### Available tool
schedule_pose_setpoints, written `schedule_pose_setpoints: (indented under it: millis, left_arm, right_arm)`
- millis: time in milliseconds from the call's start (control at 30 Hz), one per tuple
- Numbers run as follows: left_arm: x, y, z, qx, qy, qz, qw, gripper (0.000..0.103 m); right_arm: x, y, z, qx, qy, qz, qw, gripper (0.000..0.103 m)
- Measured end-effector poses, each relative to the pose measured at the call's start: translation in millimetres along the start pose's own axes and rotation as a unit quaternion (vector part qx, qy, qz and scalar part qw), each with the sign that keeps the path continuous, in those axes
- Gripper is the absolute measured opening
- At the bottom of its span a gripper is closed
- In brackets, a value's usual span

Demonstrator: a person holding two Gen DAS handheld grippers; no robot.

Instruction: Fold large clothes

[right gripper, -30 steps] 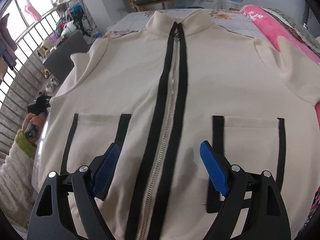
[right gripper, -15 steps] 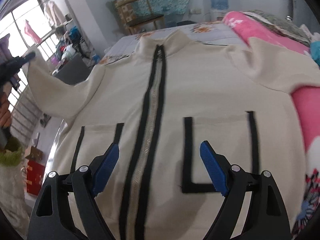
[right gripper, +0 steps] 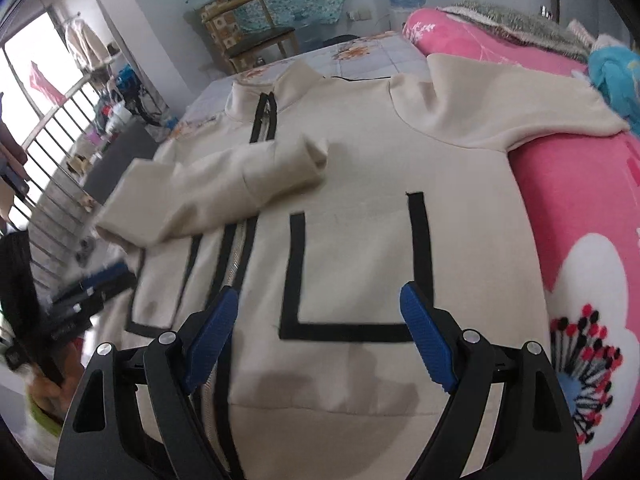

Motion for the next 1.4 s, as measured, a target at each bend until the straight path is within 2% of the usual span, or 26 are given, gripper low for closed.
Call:
schedule_pose_setpoints:
  millis: [100,167,233,400,600,700,767,800,833,867,900,967,1100,1167,1233,1300,1400]
  left_arm:
    - [34,1,-13,0.003,0.04,0.039,0.9984,0.045]
    - [47,-4,-13,0.005,0.066,0.046,0.9968,0.044]
    - [56,-9,-12,0.0,0.082,0.046,0.9956,0.04]
    - [77,-16,-12,0.005,0.101,0.084,0.9914,0.038]
    - [97,-33,-2,0.01,0.114,0.124,0.9857,0.032]
    - [100,-34,2,0.007,0.113,0.135,0.9844,0.031]
    - [101,-33,1,0.004,0.112,0.141,0.9837,0.031]
    - [100,-33,0,0.002,0.11,0.146,0.9832,0.032]
    - [99,-34,0,0.001,0.108,0.149,0.9829,0.031]
    - [98,-33,-1,-0.001,0.106,0.154,0.9824,0.03]
    - [98,-33,-1,-0.002,0.104,0.158,0.9819,0.029]
    - [97,-34,-1,-0.002,0.101,0.163,0.9814,0.027]
    - [97,-36,0,-0.002,0.097,0.177,0.9794,0.022]
    - [99,-35,0,-0.003,0.099,0.179,0.979,0.02]
    - [100,-34,-1,-0.003,0.1,0.177,0.9792,0.02]
    - [99,-34,-1,-0.004,0.1,0.179,0.9787,0.02]
    - [100,-35,-1,-0.005,0.101,0.179,0.9786,0.02]
  right_arm:
    - [-5,-1,17,0.01,-0.033,0.054,0.998,0.081]
    - [-4,-4,39,0.007,-0.042,0.083,0.996,0.081]
    - [0,-13,60,0.006,-0.04,0.087,0.995,0.081]
    - [1,-65,92,0.047,-0.058,0.082,0.994,0.081]
    - [-10,-116,101,0.107,-0.089,0.09,0.986,0.056]
    - [-3,-129,100,0.125,-0.065,0.079,0.987,0.051]
    - [3,-131,102,0.126,-0.035,0.061,0.99,0.042]
    - [5,-132,102,0.126,-0.024,0.052,0.99,0.026]
    - [7,-134,103,0.131,-0.013,0.048,0.99,0.016]
    - [9,-136,103,0.13,-0.005,0.041,0.991,0.012]
    - [9,-136,104,0.129,0.002,0.039,0.991,0.007]
    - [20,-130,113,0.113,0.029,0.031,0.993,0.006]
    - [50,-78,157,0.009,0.086,0.031,0.996,0.006]
    - [53,-39,181,-0.059,0.087,0.022,0.994,0.006]
    - [44,-21,189,-0.091,0.074,0.012,0.993,0.006]
    - [29,-24,186,-0.084,0.058,0.009,0.995,0.006]
    - [5,-63,167,-0.026,0.036,0.001,0.999,0.006]
Point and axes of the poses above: each gripper's, at about its wrist camera, not at the fingertips, and y roughly against the way its jaws point, x to its left, z to its top, the point moved 4 cm from there along -y, roughly the way its jaws point, and after that the axes turned 3 degrees about x, right-handed, at the moved point
